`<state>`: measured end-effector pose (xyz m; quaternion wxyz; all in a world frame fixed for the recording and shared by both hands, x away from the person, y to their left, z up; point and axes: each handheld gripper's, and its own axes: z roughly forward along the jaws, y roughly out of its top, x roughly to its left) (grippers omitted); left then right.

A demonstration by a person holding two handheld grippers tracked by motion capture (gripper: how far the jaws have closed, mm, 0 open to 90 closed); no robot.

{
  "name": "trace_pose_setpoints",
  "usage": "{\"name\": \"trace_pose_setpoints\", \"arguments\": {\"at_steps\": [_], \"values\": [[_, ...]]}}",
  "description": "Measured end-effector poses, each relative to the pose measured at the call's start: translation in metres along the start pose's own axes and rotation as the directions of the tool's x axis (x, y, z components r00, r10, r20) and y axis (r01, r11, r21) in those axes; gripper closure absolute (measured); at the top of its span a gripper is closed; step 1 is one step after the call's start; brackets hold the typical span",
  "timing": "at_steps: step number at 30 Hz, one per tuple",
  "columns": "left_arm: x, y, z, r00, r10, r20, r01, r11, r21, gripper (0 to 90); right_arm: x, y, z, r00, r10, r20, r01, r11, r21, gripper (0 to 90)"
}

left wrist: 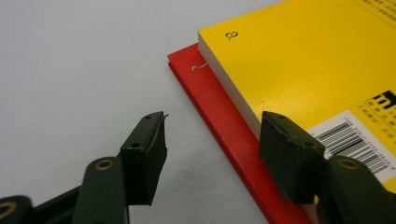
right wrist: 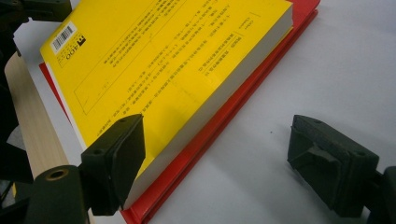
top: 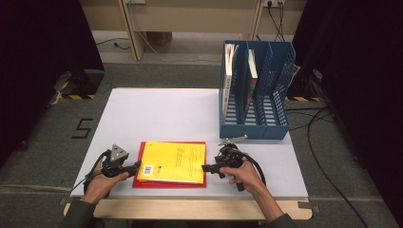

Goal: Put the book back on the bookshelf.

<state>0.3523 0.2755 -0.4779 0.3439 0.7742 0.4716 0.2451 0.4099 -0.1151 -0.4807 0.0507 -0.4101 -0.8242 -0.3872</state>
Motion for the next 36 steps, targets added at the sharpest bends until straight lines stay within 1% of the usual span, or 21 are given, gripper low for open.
{"name": "trace_pose_setpoints", "arguments": {"at_steps": [1,2,5,7,8,9,10,11,13,15,16,19,22,24,26,28,29,32,33,34,36], "values": [[-0.001,0.001,-0.001,1.0,0.008,-0.004,-0.008,1.0,-0.003,41.6,0.001,0.0,0.001,1.0,0.006,-0.004,-0.006,1.0,0.002,20.0],[-0.002,0.001,-0.001,0.9998,0.018,-0.006,-0.018,0.9998,-0.003,41.7,0.001,0.0,0.002,0.9999,-0.003,-0.01,0.003,1.0,0.002,20.0],[-0.004,0.001,-0.001,0.9998,0.019,0.003,-0.019,0.9998,-0.003,46.1,0.003,0.001,0.006,0.9999,0.001,-0.016,0.0,1.0,0.008,20.0],[-0.004,0.002,-0.002,0.9996,0.027,0.0,-0.027,0.9996,0.0,47.6,0.004,0.001,0.007,0.9998,0.001,-0.021,-0.001,1.0,0.009,20.0],[-0.005,0.002,-0.002,0.9996,0.026,0.007,-0.026,0.9997,0.001,47.8,0.004,0.002,0.008,0.9997,0.0,-0.025,0.0,1.0,0.009,20.2],[-0.005,0.002,-0.002,0.9994,0.02,0.028,-0.021,0.9998,0.002,45.7,0.004,0.002,0.008,0.9996,-0.001,-0.029,0.002,1.0,0.008,20.1],[-0.007,0.002,-0.002,0.9984,0.018,0.054,-0.018,0.9998,0.005,40.7,0.004,0.002,0.009,0.9994,0.005,-0.034,-0.004,1.0,0.006,20.2],[-0.01,0.003,0.0,0.9976,0.025,0.065,-0.025,0.9997,0.007,33.1,0.004,0.002,0.009,0.9993,0.009,-0.038,-0.009,1.0,0.002,20.3],[-0.014,0.004,0.003,0.997,0.048,0.06,-0.049,0.9986,0.017,13.2,0.004,0.003,0.01,0.9991,0.009,-0.041,-0.009,1.0,0.003,19.6],[-0.017,0.007,0.003,0.9966,0.065,0.05,-0.066,0.9977,0.014,15.8,0.003,0.003,0.01,0.9993,0.012,-0.035,-0.012,1.0,0.001,19.5],[-0.017,0.007,0.003,0.9965,0.07,0.045,-0.07,0.9974,0.013,15.3,0.003,0.003,0.01,0.9992,0.017,-0.036,-0.017,1.0,0.001,20.1],[-0.017,0.006,0.004,0.9972,0.063,0.04,-0.063,0.9978,0.017,14.6,0.002,0.003,0.01,0.9988,0.025,-0.041,-0.025,1.0,-0.001,19.8],[-0.016,0.004,0.006,0.9972,0.068,0.031,-0.069,0.9971,0.032,14.7,0.002,0.004,0.01,0.9983,0.04,-0.043,-0.04,0.999,-0.006,19.2],[-0.014,0.003,0.007,0.9974,0.06,0.04,-0.062,0.9972,0.041,15.0,0.002,0.004,0.011,0.9981,0.042,-0.045,-0.042,0.999,-0.008,17.4],[-0.013,0.002,0.008,0.9978,0.047,0.048,-0.049,0.9976,0.049,15.1,0.002,0.005,0.012,0.9971,0.061,-0.047,-0.061,0.998,-0.01,16.3],[-0.011,0.001,0.008,0.9975,0.025,0.066,-0.029,0.9982,0.052,15.7,0.003,0.005,0.013,0.9962,0.075,-0.045,-0.076,0.997,-0.018,14.8],[-0.01,0.001,0.008,0.9969,0.01,0.079,-0.014,0.9985,0.053,17.1,0.004,0.005,0.014,0.9958,0.081,-0.044,-0.082,0.996,-0.022,14.6],[-0.01,0.0,0.008,0.9955,-0.006,0.095,0.001,0.9986,0.053,21.0,0.005,0.004,0.014,0.9915,0.124,-0.04,-0.126,0.991,-0.049,15.3],[-0.01,0.0,0.008,0.995,-0.007,0.099,0.002,0.9986,0.054,22.8,0.006,0.004,0.014,0.9903,0.136,-0.029,-0.138,0.989,-0.055,15.3],[-0.01,0.0,0.007,0.994,-0.006,0.109,0.0,0.9987,0.052,25.5,0.007,0.004,0.015,0.9896,0.142,-0.024,-0.143,0.988,-0.062,15.2],[-0.011,-0.001,0.007,0.9914,-0.022,0.129,0.016,0.9986,0.05,31.4,0.007,0.004,0.015,0.9844,0.174,-0.029,-0.176,0.981,-0.077,15.7]]}}
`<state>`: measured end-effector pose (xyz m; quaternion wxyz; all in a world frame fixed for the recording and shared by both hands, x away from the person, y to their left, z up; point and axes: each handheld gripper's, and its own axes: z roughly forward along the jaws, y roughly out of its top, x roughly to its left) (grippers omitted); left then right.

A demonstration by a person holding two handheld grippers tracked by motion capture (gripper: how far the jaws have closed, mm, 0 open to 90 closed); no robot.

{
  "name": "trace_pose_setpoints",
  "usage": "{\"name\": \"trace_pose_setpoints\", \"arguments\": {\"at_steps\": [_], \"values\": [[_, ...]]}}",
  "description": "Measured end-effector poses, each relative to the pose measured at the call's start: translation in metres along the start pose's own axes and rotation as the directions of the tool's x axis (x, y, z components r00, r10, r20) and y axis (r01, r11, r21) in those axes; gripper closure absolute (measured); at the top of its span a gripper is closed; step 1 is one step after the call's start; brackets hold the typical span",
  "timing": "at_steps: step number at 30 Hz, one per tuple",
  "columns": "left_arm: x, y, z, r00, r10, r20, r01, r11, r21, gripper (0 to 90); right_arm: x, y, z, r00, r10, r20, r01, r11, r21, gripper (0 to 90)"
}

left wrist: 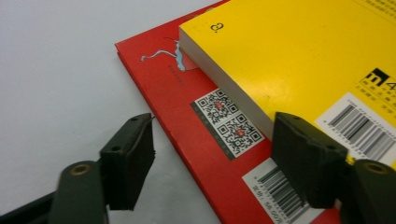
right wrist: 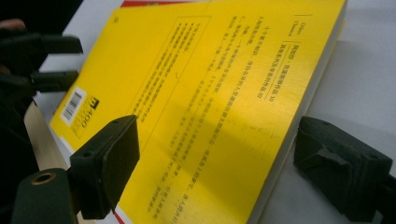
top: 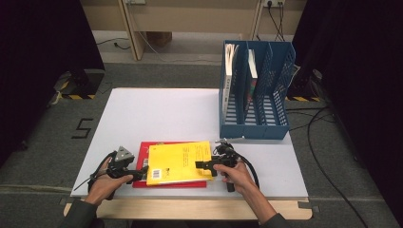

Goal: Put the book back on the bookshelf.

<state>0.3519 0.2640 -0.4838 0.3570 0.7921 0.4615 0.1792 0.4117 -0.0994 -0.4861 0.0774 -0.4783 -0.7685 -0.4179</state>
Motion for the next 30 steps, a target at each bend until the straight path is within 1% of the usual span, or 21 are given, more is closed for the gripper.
{"name": "trace_pose_setpoints", "arguments": {"at_steps": [1,3,4,5,8,14,15,16,18,20,22,24,25,26,27,28,30], "values": [[0.0,0.0,0.0,0.9999,-0.006,0.011,0.006,1.0,-0.002,33.1,-0.001,0.0,0.0,0.9997,0.025,-0.005,-0.025,1.0,-0.016,17.0],[-0.002,0.001,0.001,0.9998,-0.009,0.019,0.009,1.0,-0.003,34.8,-0.005,0.003,-0.001,0.9994,0.035,-0.006,-0.035,0.999,-0.041,19.4],[-0.002,0.001,0.002,0.9997,-0.004,0.024,0.004,1.0,0.002,34.8,-0.006,0.005,-0.002,0.9983,0.057,-0.016,-0.058,0.997,-0.058,21.3],[-0.003,0.001,0.002,0.9996,-0.005,0.026,0.005,1.0,0.001,34.7,-0.008,0.007,-0.004,0.9976,0.068,-0.015,-0.068,0.995,-0.071,23.1],[-0.005,0.002,0.003,0.9997,-0.003,0.023,0.004,1.0,-0.001,34.5,-0.007,0.013,-0.009,0.9979,0.061,-0.024,-0.063,0.993,-0.098,25.5],[-0.007,0.003,0.006,0.9997,-0.002,0.026,0.002,1.0,-0.003,34.0,-0.004,0.023,-0.018,0.9987,0.029,-0.042,-0.035,0.988,-0.147,30.0],[-0.007,0.003,0.006,0.9998,-0.002,0.019,0.003,1.0,-0.005,32.3,-0.003,0.025,-0.019,0.999,0.013,-0.042,-0.019,0.988,-0.154,31.2],[-0.007,0.003,0.006,0.9999,-0.004,0.013,0.004,1.0,-0.005,30.5,-0.001,0.027,-0.021,0.999,0.013,-0.044,-0.02,0.987,-0.161,32.6],[-0.007,0.003,0.006,0.9999,-0.003,0.013,0.003,1.0,-0.004,29.8,0.003,0.033,-0.026,0.9986,-0.019,-0.05,0.009,0.984,-0.179,35.9],[-0.009,0.003,0.007,0.9999,-0.004,0.014,0.004,1.0,-0.009,29.7,0.009,0.042,-0.032,0.9979,-0.041,-0.051,0.031,0.984,-0.174,40.7],[-0.012,0.003,0.008,0.9999,0.004,0.014,-0.004,0.9999,-0.011,30.0,0.018,0.053,-0.039,0.9971,-0.071,-0.028,0.065,0.983,-0.171,46.2],[-0.016,0.004,0.01,0.9997,0.011,0.02,-0.011,0.9999,-0.013,29.9,0.027,0.065,-0.044,0.9939,-0.11,0.003,0.109,0.98,-0.164,50.9],[-0.017,0.004,0.01,0.9997,0.013,0.021,-0.012,0.9998,-0.015,29.8,0.031,0.072,-0.046,0.9904,-0.136,0.021,0.138,0.979,-0.15,52.7],[-0.019,0.004,0.011,0.9997,0.015,0.017,-0.015,0.9998,-0.015,29.1,0.035,0.078,-0.048,0.9886,-0.147,0.031,0.15,0.979,-0.139,54.3],[-0.02,0.004,0.012,0.9998,0.016,0.012,-0.016,0.9998,-0.015,27.7,0.039,0.083,-0.05,0.9866,-0.159,0.039,0.163,0.977,-0.14,55.3],[-0.02,0.004,0.013,0.9998,0.021,0.002,-0.021,0.9997,-0.016,25.7,0.045,0.087,-0.051,0.9823,-0.18,0.05,0.186,0.973,-0.134,55.4],[-0.019,0.004,0.014,0.9994,0.026,-0.021,-0.027,0.9996,-0.013,18.9,0.059,0.094,-0.053,0.9687,-0.238,0.071,0.245,0.963,-0.112,55.4]]}}
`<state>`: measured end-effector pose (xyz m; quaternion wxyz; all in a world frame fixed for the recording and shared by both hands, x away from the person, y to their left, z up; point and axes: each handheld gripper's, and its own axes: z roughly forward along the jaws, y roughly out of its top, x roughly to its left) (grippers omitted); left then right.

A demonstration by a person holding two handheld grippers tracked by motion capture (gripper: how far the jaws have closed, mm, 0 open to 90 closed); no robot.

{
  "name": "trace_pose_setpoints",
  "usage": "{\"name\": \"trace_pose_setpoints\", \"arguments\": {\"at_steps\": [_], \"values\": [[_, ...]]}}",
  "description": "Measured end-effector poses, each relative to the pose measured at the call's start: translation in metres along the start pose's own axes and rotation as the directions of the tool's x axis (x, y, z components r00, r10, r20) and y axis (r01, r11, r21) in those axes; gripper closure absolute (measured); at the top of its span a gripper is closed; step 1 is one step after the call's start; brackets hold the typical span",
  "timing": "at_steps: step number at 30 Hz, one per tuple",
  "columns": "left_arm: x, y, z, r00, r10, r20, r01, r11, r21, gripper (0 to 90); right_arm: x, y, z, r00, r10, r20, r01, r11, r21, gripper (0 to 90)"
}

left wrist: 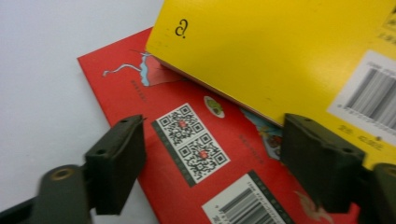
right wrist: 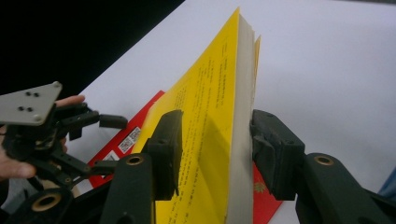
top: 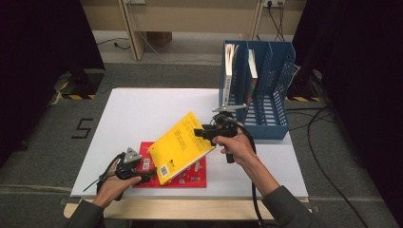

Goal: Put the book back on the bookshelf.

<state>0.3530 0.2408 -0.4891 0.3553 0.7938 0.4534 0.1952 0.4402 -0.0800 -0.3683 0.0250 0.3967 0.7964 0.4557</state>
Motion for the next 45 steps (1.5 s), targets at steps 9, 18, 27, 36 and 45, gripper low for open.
{"name": "trace_pose_setpoints", "arguments": {"at_steps": [9,18,27,36,45], "values": [[-0.009,0.001,0.003,0.9996,0.024,0.013,-0.024,0.9997,0.004,14.5,0.048,0.021,0.004,0.9861,-0.081,-0.145,0.094,0.992,0.084,59.5],[-0.01,0.001,0.004,0.9993,0.035,0.012,-0.035,0.9994,0.001,13.9,0.044,0.023,0.005,0.9898,-0.116,-0.083,0.127,0.981,0.147,64.7],[0.001,0.003,-0.005,0.9995,-0.01,0.031,0.012,0.9971,-0.074,14.8,0.041,0.03,-0.005,0.9814,-0.173,-0.083,0.184,0.971,0.15,68.4],[0.036,-0.007,-0.009,0.9933,-0.109,-0.039,0.106,0.9924,-0.062,14.8,0.031,0.033,-0.045,0.9789,-0.204,0.013,0.198,0.962,0.189,72.2],[0.059,-0.014,-0.01,0.9805,-0.176,-0.088,0.171,0.9837,-0.054,14.8,0.014,0.027,-0.09,0.975,-0.198,0.1,0.177,0.966,0.189,73.3]]}}
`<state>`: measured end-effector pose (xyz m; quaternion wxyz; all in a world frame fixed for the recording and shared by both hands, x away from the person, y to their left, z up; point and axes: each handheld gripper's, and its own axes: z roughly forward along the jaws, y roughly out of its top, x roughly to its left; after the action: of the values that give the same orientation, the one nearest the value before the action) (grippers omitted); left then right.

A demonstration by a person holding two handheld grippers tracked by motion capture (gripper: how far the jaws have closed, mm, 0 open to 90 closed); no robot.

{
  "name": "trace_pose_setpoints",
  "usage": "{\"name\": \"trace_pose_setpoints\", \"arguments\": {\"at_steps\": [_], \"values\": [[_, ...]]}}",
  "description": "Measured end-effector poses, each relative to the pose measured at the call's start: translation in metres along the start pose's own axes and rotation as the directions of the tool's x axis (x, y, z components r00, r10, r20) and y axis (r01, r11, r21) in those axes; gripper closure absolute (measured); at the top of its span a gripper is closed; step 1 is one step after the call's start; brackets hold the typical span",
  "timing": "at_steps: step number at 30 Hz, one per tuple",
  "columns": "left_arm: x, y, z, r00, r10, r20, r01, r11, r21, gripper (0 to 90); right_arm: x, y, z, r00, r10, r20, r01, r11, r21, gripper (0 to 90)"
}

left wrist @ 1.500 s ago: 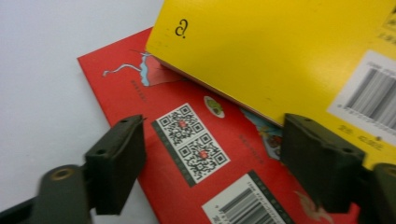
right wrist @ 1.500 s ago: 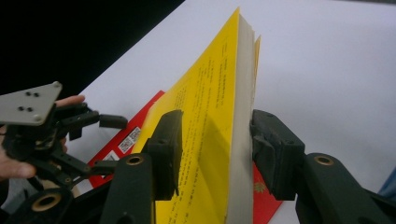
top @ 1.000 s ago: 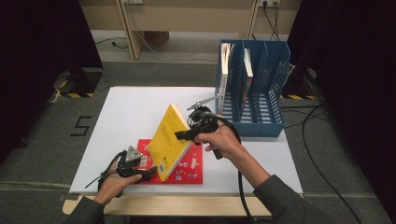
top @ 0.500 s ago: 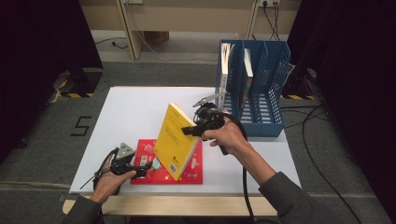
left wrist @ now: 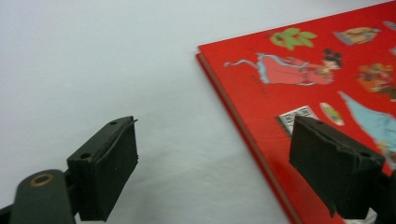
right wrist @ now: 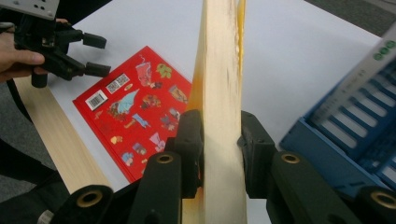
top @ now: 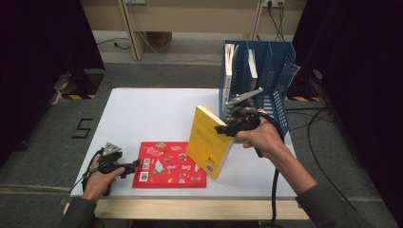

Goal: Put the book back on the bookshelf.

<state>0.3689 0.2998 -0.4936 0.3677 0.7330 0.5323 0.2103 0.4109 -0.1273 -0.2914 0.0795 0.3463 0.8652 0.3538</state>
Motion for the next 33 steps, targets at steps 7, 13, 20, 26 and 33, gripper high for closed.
{"name": "trace_pose_setpoints", "arguments": {"at_steps": [7,13,20,26,33], "values": [[0.007,-0.002,0.003,0.9998,-0.012,-0.013,0.013,0.9998,0.015,14.8,0.004,-0.004,-0.005,0.9999,-0.001,-0.011,0.0,0.999,-0.036,73.9],[0.009,-0.005,0.006,0.9999,-0.005,-0.013,0.005,0.9995,0.032,14.8,0.009,0.001,0.01,0.9999,-0.011,-0.013,0.011,1.0,0.017,73.1],[0.008,-0.006,0.006,0.9994,0.022,-0.026,-0.021,0.9993,0.032,14.9,0.007,0.004,0.019,0.9999,-0.001,0.013,0.001,1.0,0.025,72.8],[0.008,-0.006,0.007,0.9993,0.028,-0.024,-0.027,0.9991,0.033,14.8,0.01,0.003,0.019,0.9998,-0.014,0.016,0.014,1.0,0.011,74.2],[0.009,-0.006,0.006,0.9994,0.029,-0.019,-0.029,0.9991,0.03,14.6,0.006,-0.002,0.007,0.9991,-0.026,0.032,0.026,0.999,-0.018,75.0]]}}
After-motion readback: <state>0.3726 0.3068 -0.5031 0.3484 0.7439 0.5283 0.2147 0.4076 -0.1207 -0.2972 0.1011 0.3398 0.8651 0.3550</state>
